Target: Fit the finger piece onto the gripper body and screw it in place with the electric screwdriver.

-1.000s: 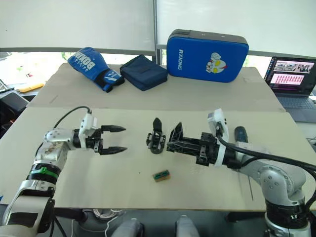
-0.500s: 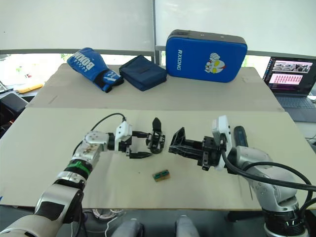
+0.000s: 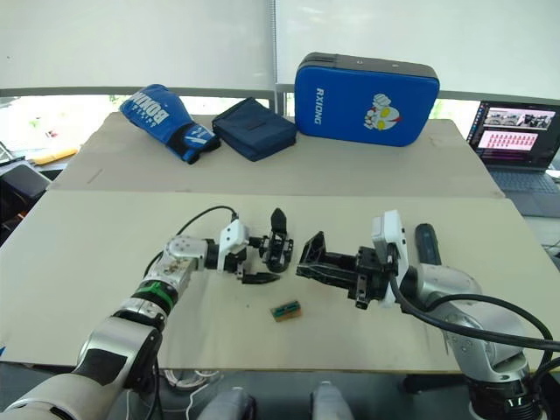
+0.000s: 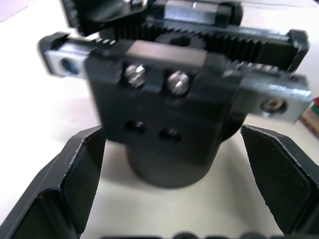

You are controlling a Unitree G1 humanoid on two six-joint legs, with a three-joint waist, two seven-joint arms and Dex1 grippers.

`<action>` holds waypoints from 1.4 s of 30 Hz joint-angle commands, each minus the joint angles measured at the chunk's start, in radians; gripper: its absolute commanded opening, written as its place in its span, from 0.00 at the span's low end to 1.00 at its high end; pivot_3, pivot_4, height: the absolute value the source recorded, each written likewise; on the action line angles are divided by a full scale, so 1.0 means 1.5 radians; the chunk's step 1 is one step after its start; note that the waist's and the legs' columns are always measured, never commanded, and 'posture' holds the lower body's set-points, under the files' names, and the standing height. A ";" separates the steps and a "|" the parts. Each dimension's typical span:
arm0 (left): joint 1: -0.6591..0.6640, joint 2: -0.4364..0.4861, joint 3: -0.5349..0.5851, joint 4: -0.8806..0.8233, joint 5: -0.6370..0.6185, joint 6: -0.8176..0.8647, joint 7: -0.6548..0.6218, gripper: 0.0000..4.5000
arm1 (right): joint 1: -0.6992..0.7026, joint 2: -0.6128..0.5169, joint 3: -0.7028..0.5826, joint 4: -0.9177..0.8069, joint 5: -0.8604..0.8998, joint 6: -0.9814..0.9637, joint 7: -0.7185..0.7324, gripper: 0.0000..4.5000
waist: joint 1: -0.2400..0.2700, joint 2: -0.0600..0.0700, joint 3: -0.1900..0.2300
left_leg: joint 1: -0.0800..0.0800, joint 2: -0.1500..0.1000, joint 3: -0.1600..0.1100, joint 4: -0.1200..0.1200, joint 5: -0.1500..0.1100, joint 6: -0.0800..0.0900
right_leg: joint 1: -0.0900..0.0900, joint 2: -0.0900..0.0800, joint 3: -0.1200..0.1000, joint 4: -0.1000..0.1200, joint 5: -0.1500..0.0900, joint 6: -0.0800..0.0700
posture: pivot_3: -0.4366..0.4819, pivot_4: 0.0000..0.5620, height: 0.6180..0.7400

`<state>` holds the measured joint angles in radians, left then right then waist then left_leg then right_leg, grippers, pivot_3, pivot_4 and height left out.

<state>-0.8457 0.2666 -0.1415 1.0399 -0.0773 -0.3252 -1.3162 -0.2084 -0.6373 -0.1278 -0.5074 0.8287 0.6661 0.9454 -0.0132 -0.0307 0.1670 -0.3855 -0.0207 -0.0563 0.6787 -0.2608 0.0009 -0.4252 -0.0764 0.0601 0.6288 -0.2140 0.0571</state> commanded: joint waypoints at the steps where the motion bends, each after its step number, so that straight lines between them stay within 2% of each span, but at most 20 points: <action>1: -0.015 -0.004 -0.001 0.012 0.012 -0.012 -0.002 0.88 | 0.003 -0.008 -0.007 -0.027 0.015 -0.007 -0.003 0.08 | 0.000 0.000 0.000 | 0.000 0.000 0.000 0.000 0.000 0.000 | 0.000 0.000 0.000 0.000 0.000 0.000 | 0.48 0.27 1.00; 2: -0.015 -0.004 0.000 0.015 0.013 -0.010 0.000 0.81 | 0.003 -0.008 -0.007 -0.028 0.015 -0.007 -0.004 0.08 | 0.000 0.000 0.000 | 0.000 0.000 0.000 0.000 0.000 0.000 | 0.000 0.000 0.000 0.000 0.000 0.000 | 0.48 0.27 1.00; 5: -0.013 -0.005 0.000 0.019 0.016 -0.014 0.002 0.51 | 0.004 -0.009 -0.006 -0.030 0.018 -0.006 -0.006 0.08 | 0.000 0.000 0.000 | 0.000 0.000 0.000 0.000 0.000 0.000 | 0.000 0.000 0.000 0.000 0.000 0.000 | 0.48 0.27 1.00; 9: -0.006 -0.007 -0.001 0.013 0.019 -0.018 0.004 0.51 | -0.011 0.000 0.007 -0.024 0.006 -0.019 -0.006 0.08 | 0.000 0.000 0.000 | 0.000 0.000 0.000 0.000 0.000 0.000 | 0.000 0.000 0.000 0.000 0.000 0.000 | 0.48 0.27 1.00; 13: 0.002 -0.009 0.000 -0.003 0.016 -0.016 0.000 0.51 | -0.067 0.023 0.053 0.000 -0.034 -0.041 -0.011 0.08 | -0.001 0.000 0.000 | 0.001 0.000 0.000 0.000 0.000 0.000 | 0.000 0.000 0.000 0.001 0.000 0.000 | 0.48 0.27 1.00; 20: 0.016 -0.010 -0.004 -0.028 0.014 0.002 -0.008 0.51 | -0.186 0.066 0.185 0.139 -0.186 -0.129 0.025 0.08 | 0.000 0.000 0.000 | 0.000 0.000 0.000 0.000 0.000 0.000 | 0.000 0.000 0.000 0.001 0.000 0.000 | 0.48 0.27 1.00; 24: 0.022 -0.008 -0.006 -0.036 0.017 0.015 -0.006 0.51 | -0.222 0.091 0.221 0.211 -0.228 -0.155 0.044 0.08 | 0.000 0.000 0.000 | 0.000 0.000 0.000 0.000 0.000 0.000 | 0.000 0.000 0.000 0.001 0.000 0.000 | 0.48 0.27 1.00; 32: 0.039 -0.002 -0.010 -0.051 0.020 0.025 -0.005 0.51 | -0.255 0.114 0.253 0.312 -0.301 -0.216 0.080 0.08 | -0.001 0.000 0.000 | 0.001 0.000 0.000 0.000 0.000 0.000 | 0.000 0.000 0.000 0.001 0.000 0.000 | 0.48 0.27 1.00; 42: 0.048 0.000 -0.015 -0.066 0.022 0.030 -0.004 0.51 | -0.261 0.115 0.261 0.372 -0.349 -0.250 0.106 0.08 | -0.002 0.000 0.000 | 0.001 0.000 0.000 0.000 0.000 0.000 | 0.000 0.000 0.000 0.001 0.000 0.000 | 0.48 0.27 1.00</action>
<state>-0.7904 0.2640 -0.1458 0.9507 -0.0581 -0.2852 -1.3067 -0.5864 -0.4618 0.2649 0.0415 0.3259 0.2991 1.1026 -0.0157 -0.0300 0.1666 -0.3835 -0.0209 -0.0562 0.6791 -0.2608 0.0009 -0.4249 -0.0763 0.0601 0.6304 -0.2139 0.0568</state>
